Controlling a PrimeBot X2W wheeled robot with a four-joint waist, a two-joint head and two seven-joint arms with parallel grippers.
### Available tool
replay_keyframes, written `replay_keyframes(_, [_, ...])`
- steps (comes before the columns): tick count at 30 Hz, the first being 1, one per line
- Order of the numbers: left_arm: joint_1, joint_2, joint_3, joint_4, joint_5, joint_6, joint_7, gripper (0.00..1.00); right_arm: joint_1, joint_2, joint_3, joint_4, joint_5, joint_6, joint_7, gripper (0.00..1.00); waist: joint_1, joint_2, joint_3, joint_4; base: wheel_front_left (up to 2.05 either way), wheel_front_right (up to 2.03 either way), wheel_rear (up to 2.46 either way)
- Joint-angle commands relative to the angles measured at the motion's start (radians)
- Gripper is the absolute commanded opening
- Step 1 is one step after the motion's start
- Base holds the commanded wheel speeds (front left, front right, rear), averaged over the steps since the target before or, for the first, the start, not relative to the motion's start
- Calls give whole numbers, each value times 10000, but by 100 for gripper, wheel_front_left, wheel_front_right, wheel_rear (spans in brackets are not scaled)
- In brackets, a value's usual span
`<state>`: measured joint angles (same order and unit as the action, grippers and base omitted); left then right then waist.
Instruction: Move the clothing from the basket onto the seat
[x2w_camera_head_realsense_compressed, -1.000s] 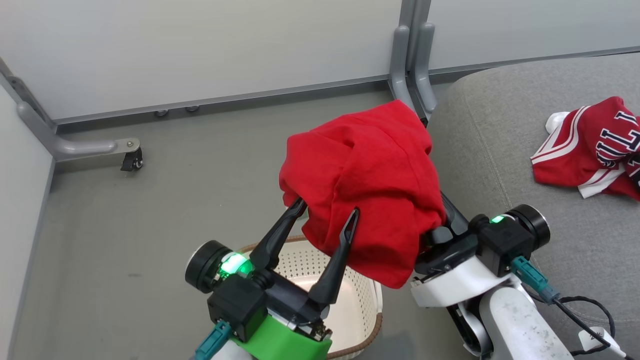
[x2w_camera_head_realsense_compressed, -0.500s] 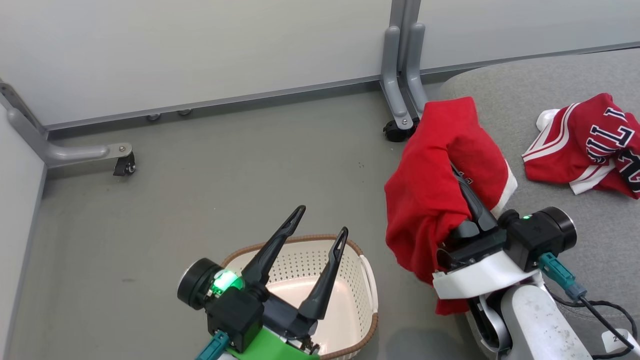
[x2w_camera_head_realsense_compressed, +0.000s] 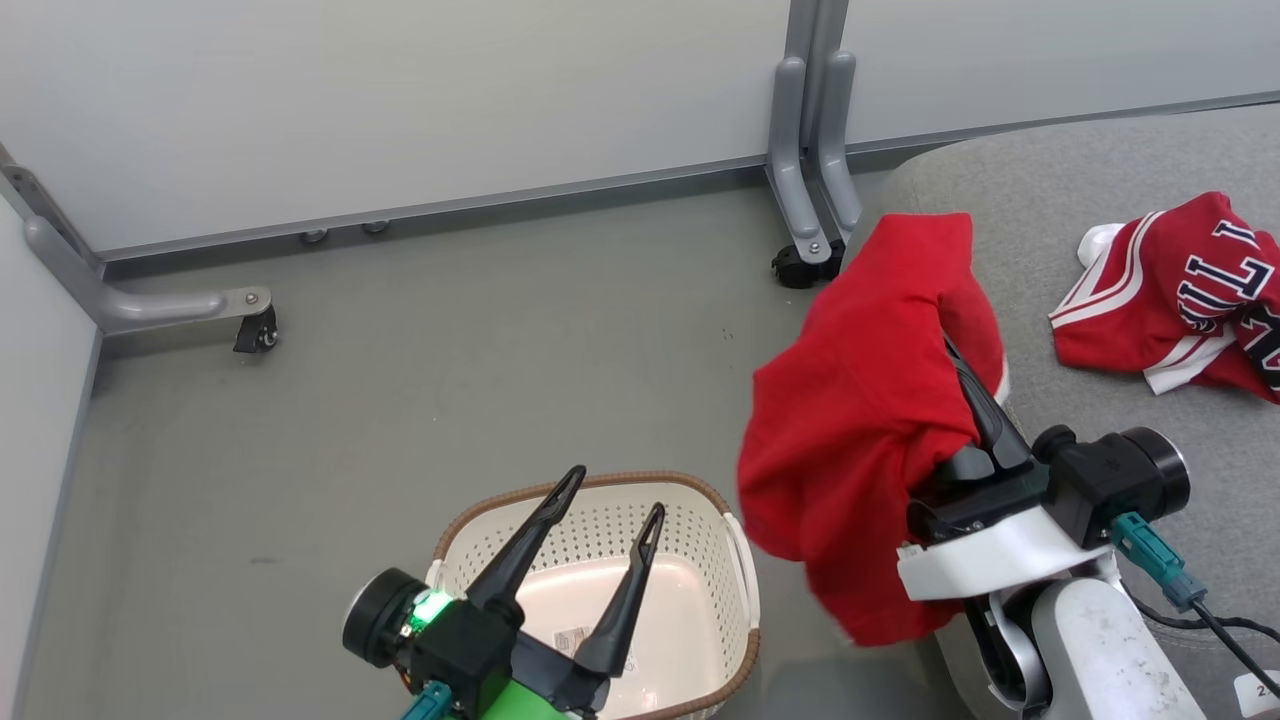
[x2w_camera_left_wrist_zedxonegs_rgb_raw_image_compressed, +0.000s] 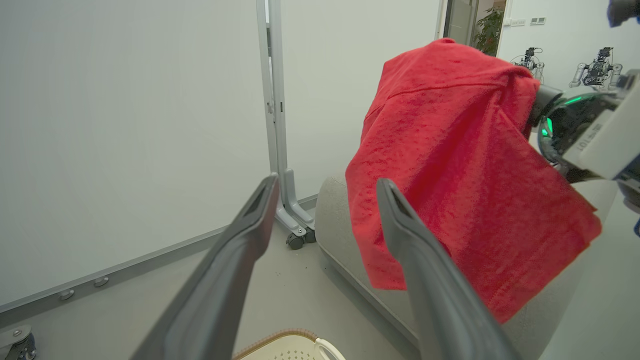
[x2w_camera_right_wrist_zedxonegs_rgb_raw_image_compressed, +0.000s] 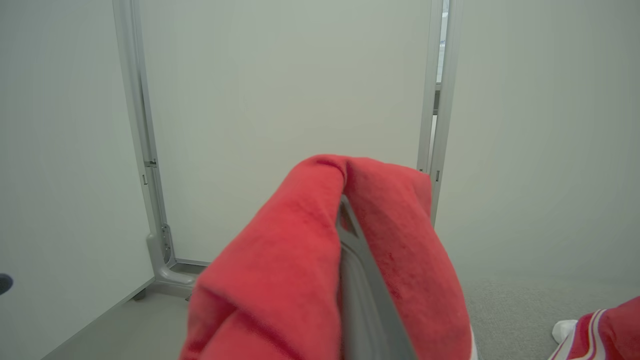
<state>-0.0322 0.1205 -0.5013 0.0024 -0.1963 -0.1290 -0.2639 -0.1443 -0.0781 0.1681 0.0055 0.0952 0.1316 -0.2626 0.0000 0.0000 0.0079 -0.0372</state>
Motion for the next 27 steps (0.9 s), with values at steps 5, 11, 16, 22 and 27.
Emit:
replay_keyframes(5, [383,-64,447,176,-107,-24,-2,100,201,-61,-83,-39,17,-18,-33,0,0,0,-54,32,0,0,0])
replay_keyframes(11, [805,-366,1815,916,-309,-24,-2,100,318,-35,-93,13,-6,-18,-33,0,0,0,-121,68,0,0,0])
replay_keyframes(16, [1061,-569,3093,1184,-109,-24,-2,100,362,-46,-126,27,9,-18,-33,0,0,0,-157,147,0,0,0])
replay_keyframes(22, [1261,-644,4043,1553,138,-24,-4,100,388,-59,-180,18,-14,-17,-33,0,0,0,-132,296,0,0,0])
replay_keyframes(27, [1359,-672,4702,1958,284,-24,-2,100,355,-26,-243,27,-22,-18,-33,0,0,0,-116,392,0,0,0])
